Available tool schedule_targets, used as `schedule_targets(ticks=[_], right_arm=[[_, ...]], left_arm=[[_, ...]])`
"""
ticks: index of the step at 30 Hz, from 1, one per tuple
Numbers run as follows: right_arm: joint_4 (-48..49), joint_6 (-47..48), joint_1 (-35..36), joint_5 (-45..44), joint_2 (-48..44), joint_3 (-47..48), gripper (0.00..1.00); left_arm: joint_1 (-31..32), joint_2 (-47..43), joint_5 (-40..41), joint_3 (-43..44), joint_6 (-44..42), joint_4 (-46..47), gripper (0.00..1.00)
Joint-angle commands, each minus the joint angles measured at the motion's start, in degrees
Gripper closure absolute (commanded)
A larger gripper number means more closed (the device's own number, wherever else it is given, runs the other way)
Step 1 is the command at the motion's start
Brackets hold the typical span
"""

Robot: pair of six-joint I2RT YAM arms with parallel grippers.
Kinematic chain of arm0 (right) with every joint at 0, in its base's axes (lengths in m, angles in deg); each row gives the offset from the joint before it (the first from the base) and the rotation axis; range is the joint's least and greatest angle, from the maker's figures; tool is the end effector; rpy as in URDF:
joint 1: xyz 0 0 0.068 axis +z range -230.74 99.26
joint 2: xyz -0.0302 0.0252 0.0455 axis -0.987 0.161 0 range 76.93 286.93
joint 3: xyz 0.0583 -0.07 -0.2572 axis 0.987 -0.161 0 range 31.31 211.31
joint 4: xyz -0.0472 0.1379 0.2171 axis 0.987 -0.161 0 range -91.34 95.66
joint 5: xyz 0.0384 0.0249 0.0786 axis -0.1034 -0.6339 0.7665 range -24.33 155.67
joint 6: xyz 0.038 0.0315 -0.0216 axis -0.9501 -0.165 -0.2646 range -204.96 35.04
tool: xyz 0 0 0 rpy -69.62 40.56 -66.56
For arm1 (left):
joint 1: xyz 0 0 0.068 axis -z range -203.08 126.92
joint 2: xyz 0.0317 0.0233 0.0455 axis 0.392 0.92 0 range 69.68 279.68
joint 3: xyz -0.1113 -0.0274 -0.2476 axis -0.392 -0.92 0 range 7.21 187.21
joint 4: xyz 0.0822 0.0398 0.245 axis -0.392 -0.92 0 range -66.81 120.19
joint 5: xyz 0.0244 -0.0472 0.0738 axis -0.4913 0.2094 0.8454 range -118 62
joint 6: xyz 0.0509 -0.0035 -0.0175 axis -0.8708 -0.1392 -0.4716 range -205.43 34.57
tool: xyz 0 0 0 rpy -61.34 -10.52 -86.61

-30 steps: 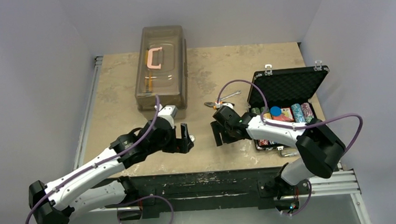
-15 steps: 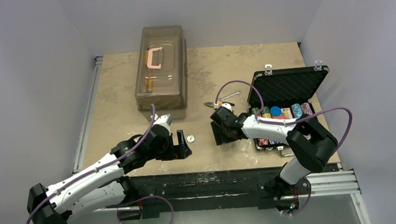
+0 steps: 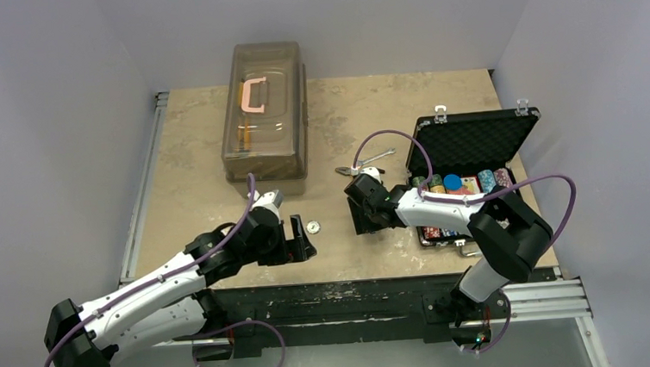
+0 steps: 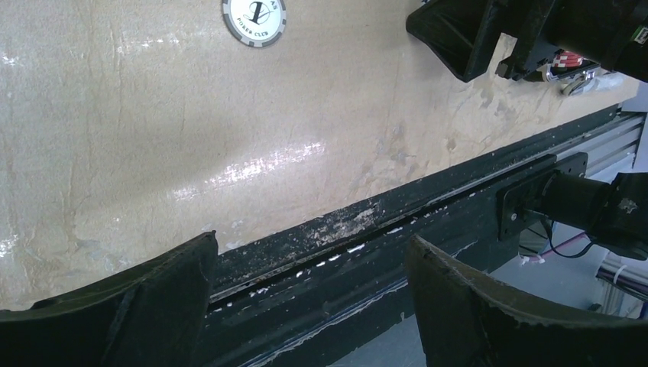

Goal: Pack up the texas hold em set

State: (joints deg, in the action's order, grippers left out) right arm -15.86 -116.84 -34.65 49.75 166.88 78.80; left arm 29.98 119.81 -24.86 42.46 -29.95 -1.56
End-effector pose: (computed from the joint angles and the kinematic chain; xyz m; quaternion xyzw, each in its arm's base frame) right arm 0.2072 0.2011 0.1591 -0.0884 0.9614 0.0354 0.2582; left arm 0.1087 -0.1412 0.2316 -0.0298 0.9284 -0.2850 0.2364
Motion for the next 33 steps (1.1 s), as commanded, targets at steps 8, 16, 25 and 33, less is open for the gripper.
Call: schedule_targets(ticks=[8, 16, 25, 33], right_arm=[[-0.88, -0.54, 0.02, -1.26, -0.45, -1.05, 0.50], [-0.95, -0.65, 0.01, 0.37, -1.03, -2.14, 0.58], [4.65, 1.30, 0.05, 0.85, -2.78, -3.62, 0.69], [6.27, 0.89, -0.03, 0.28, -6.37, -3.10, 0.72]], left_arm=[[0.29, 0.13, -1.28, -0.03, 1.41, 3.08, 0.12], [0.29, 1.95, -1.72, 0.83, 0.85, 3.53, 0.11], [-0.87, 3.87, -2.86, 0.60, 1.41, 6.20, 0.11], [-6.22, 3.85, -11.17, -5.77, 7.17, 16.92, 0.13]])
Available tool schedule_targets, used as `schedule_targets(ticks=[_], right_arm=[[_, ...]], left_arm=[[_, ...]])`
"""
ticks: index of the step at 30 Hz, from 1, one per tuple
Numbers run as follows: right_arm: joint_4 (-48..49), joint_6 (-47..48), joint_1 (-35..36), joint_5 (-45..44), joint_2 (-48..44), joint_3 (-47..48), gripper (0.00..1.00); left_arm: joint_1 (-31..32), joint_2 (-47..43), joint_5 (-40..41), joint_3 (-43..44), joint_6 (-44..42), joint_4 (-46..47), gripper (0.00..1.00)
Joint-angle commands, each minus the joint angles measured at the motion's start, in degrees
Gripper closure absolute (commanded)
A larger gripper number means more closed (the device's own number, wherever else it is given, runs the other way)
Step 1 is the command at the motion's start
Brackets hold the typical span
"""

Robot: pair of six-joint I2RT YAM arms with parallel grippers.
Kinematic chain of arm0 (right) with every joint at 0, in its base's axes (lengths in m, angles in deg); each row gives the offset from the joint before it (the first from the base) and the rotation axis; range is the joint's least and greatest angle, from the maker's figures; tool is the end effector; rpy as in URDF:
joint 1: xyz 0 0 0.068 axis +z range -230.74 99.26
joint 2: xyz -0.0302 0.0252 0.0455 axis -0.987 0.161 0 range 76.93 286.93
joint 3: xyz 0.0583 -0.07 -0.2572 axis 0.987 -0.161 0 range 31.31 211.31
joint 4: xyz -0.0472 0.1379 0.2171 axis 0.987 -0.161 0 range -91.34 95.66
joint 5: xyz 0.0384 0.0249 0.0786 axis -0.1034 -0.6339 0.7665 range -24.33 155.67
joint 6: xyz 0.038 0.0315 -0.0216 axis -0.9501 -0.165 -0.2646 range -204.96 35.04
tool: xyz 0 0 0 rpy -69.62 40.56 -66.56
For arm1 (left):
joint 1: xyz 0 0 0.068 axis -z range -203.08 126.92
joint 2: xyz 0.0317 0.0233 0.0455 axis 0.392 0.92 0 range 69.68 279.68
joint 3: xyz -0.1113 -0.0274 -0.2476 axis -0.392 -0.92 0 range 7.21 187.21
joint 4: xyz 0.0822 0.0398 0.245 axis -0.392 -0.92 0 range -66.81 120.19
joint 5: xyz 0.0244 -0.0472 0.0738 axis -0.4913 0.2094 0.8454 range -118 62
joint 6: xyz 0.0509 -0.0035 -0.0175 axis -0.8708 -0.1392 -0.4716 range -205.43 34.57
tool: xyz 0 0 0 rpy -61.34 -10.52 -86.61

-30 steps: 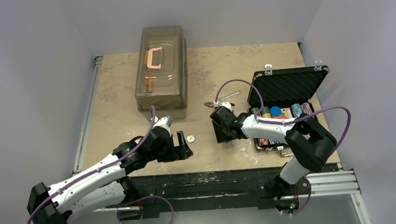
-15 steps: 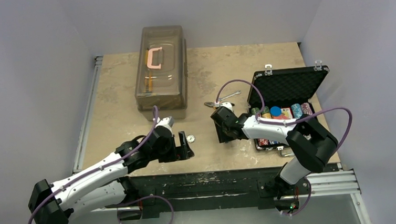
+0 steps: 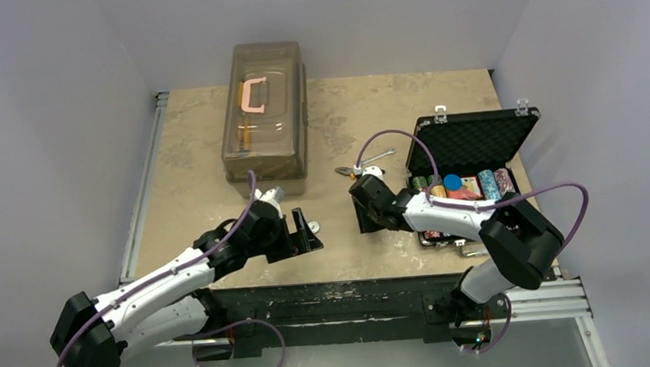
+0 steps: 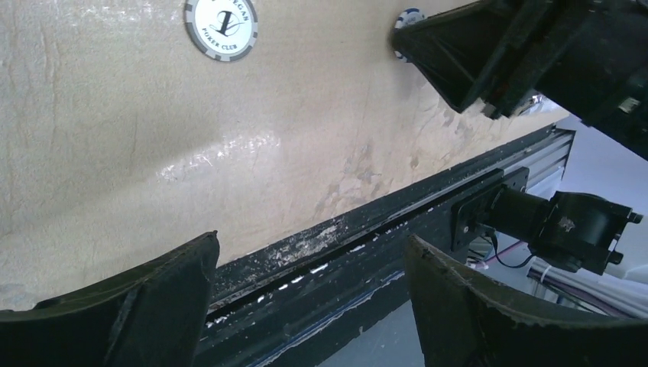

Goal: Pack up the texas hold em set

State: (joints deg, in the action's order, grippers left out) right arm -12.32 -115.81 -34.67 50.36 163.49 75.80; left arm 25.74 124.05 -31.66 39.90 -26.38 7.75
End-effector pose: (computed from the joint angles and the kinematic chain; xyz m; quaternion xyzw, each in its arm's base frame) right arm 0.2014 0.1954 0.1635 -0.0927 0.9535 0.0586 0.2806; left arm 0.1265 -0.1480 0.2171 -0.0697 0.9179 -0.3323 0.2056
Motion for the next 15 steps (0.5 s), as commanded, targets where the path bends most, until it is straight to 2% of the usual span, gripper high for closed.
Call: schedule_targets(ticks=[1, 8, 15], right_arm=[[2.47, -0.43, -0.01, -0.52, -3.13, 0.08, 0.72], [1.75, -4.53, -0.16, 0.79, -3.85, 1.14, 0.74], [4.10, -15.11, -2.08, 8.61, -4.58, 1.24, 0.77]], left_arm=[[-2.13, -0.54, -4.10, -3.82, 3.69, 8.48, 0.14], [-2.47, -1.55, -2.57, -7.28, 0.60, 17.13, 0.15], [-2.41, 2.06, -2.20, -8.28, -6.75, 30.95, 0.14]])
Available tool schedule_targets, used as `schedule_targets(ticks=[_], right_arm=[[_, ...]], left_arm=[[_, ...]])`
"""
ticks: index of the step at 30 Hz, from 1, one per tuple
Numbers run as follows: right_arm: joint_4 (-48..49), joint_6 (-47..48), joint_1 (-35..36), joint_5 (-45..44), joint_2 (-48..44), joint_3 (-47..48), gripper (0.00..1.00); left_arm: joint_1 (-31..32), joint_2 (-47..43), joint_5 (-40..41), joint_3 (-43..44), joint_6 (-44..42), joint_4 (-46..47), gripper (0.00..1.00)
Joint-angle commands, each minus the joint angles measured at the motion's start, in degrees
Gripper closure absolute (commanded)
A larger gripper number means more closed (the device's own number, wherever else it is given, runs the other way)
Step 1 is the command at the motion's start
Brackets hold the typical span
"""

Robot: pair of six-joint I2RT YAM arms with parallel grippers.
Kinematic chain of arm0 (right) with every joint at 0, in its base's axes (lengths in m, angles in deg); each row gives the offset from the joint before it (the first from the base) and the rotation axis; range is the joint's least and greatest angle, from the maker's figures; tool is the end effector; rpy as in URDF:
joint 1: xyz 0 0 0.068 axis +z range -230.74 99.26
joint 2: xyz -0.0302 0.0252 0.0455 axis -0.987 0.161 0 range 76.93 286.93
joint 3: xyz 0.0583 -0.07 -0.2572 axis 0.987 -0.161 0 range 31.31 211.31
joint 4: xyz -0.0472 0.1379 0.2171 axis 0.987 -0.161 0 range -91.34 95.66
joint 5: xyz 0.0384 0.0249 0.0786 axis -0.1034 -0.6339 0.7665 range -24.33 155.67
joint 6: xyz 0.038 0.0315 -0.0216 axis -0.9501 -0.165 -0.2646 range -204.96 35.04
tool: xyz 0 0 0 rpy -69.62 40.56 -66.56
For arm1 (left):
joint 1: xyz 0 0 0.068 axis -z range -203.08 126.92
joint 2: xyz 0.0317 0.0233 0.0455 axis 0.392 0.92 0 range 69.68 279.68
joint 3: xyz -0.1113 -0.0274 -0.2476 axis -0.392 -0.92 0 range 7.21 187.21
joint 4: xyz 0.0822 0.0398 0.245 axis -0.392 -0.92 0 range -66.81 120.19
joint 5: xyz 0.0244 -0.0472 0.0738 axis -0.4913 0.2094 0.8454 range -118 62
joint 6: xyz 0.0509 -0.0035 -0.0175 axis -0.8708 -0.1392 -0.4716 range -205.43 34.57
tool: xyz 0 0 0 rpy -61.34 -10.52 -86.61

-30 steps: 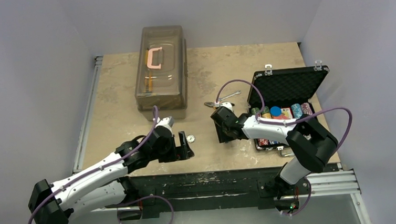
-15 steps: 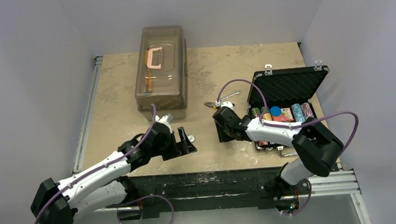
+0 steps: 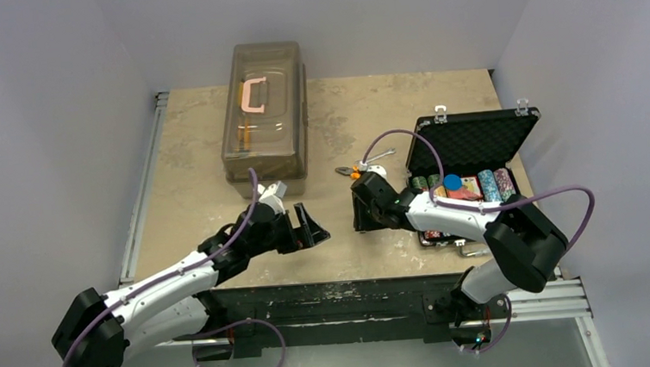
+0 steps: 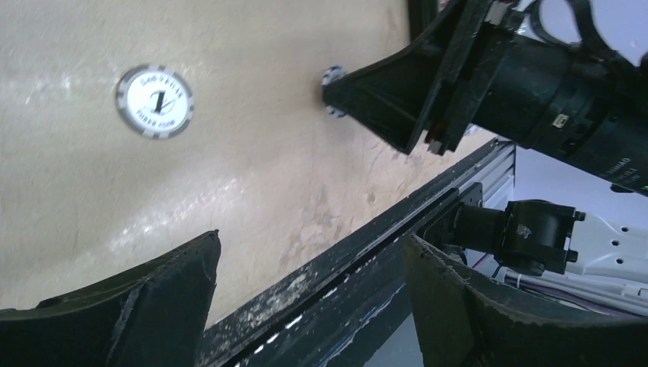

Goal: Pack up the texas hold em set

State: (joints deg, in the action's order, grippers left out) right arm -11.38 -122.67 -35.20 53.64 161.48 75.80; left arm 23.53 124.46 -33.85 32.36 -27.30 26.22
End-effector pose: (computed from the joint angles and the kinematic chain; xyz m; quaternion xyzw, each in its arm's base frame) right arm 0.2016 0.1948 0.1732 -0.0355 0.9536 0.1120 0.2773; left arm 0.1358 -0.1489 0.1996 -0.0644 0.8781 -0.4012 0.2526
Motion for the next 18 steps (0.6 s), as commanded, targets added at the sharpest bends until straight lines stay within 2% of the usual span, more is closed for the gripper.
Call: schedule_targets(ticks=[1, 7, 11, 18], right_arm=[[4.10, -10.05, -2.40, 7.02, -2.71, 0.56, 0.77], [8.74, -17.72, -6.05, 13.99, -3.92, -1.50, 0.78], [10.06, -21.20, -6.61, 15.62, -4.34, -1.68, 0.78], [12.72, -27.57, -7.00, 17.42, -4.60, -3.13, 0.78]], left_arm=[[-0.12, 2.10, 0.38, -1.42, -7.65, 14.73, 0.15], [0.29, 6.51, 0.93, -3.76, -15.05, 26.82, 0.20], [1.60, 10.99, 1.44, -3.16, -18.79, 33.76, 0.28], [3.67, 20.85, 4.17, -0.37, -20.99, 43.51, 0.40]])
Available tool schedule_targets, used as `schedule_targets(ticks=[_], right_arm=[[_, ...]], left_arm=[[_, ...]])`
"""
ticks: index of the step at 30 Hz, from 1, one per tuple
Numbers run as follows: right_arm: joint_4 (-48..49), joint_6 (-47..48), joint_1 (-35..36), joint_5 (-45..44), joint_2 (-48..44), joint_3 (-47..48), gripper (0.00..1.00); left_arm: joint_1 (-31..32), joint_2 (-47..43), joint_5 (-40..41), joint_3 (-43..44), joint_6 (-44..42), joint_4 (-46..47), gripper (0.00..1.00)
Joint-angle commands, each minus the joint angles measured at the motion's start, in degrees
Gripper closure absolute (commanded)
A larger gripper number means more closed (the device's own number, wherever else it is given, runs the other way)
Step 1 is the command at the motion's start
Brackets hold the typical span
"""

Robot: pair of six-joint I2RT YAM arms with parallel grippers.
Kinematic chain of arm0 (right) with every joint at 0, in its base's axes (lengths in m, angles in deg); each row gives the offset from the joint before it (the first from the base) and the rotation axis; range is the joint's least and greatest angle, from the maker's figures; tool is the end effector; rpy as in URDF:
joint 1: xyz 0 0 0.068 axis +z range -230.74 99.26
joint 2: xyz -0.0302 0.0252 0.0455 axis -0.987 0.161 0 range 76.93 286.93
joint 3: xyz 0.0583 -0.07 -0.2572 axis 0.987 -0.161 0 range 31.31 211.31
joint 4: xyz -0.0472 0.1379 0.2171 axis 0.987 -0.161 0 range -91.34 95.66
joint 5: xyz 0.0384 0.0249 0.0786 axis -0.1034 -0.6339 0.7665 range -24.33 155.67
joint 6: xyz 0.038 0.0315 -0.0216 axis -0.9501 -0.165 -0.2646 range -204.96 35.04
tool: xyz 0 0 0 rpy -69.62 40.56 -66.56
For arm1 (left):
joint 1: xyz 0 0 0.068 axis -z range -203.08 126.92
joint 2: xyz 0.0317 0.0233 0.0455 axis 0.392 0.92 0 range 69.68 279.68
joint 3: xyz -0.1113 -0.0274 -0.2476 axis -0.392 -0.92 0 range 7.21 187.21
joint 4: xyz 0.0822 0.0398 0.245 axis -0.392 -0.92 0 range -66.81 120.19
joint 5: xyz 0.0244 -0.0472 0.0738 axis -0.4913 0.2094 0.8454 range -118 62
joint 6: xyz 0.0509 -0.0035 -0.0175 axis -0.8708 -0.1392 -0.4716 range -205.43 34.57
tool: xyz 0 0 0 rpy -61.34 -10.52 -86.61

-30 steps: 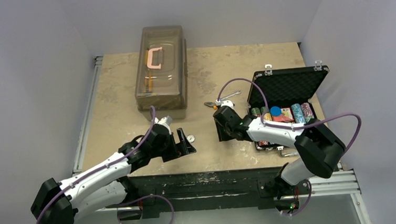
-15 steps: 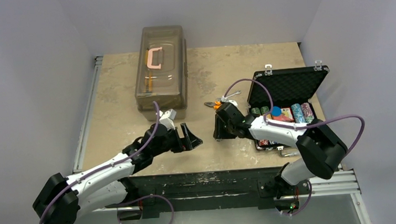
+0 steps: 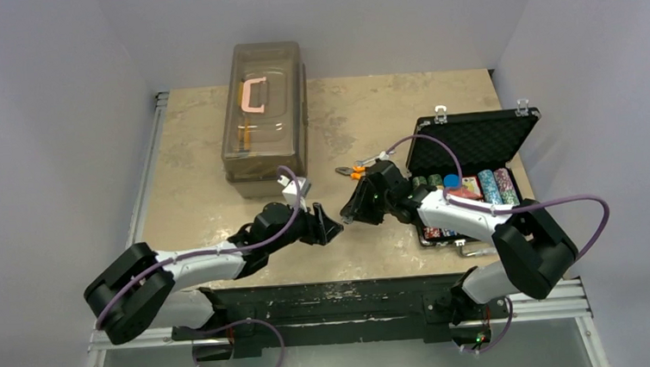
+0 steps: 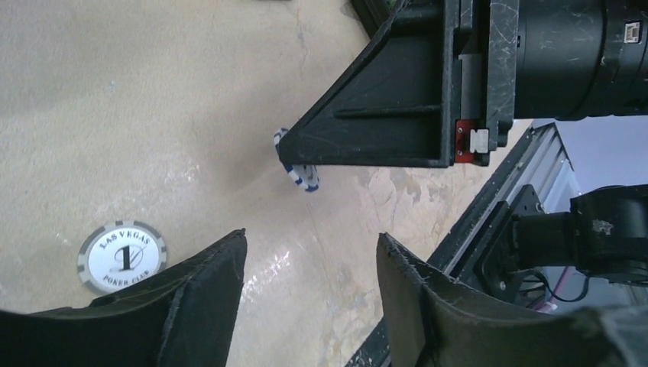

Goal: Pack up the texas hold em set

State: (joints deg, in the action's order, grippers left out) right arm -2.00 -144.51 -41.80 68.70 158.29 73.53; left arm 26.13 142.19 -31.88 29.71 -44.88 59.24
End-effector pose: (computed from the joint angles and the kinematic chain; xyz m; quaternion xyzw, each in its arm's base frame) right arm 0.2192 0.1795 0.1865 0.1567 0.9162 0.2948 0.2217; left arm 0.1592 -0.1881 0.1770 0.0813 0.8196 -0.4194 0.3817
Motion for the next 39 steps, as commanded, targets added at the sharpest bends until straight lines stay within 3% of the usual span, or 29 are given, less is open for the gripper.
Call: schedule_targets(ticks=[1, 15, 31, 35, 38, 39], right_arm=[[3.66, -6.34, -0.50, 2.89, -1.36, -0.95, 0.78], [3.88, -9.91, -0.53, 2.30, -5.33, -3.72, 0.78], [3.28, -10.66, -0.75, 1.98, -8.37, -4.66, 0.79], [3.49, -10.76, -0.72, 2.19, -8.53, -5.02, 0.79], [3.72, -9.47, -0.75, 2.69, -8.46, -5.04, 0.78], [3.63, -8.40, -0.73, 2.92, -8.45, -4.97, 0.77]], left_arm=[[1.21, 4.23, 2.57, 2.33, -3.46, 12.06, 0.43], [3.42, 11.74, 9.13, 8.74, -4.49, 10.70, 0.70], [4.67, 16.01, 10.94, 10.59, -4.03, 9.82, 0.78], [4.68, 16.46, 11.39, 11.08, -3.94, 9.70, 0.86], [4.67, 15.72, 11.53, 10.22, -3.42, 10.49, 1.00], [4.67, 15.15, 11.57, 9.93, -3.26, 10.40, 1.00]])
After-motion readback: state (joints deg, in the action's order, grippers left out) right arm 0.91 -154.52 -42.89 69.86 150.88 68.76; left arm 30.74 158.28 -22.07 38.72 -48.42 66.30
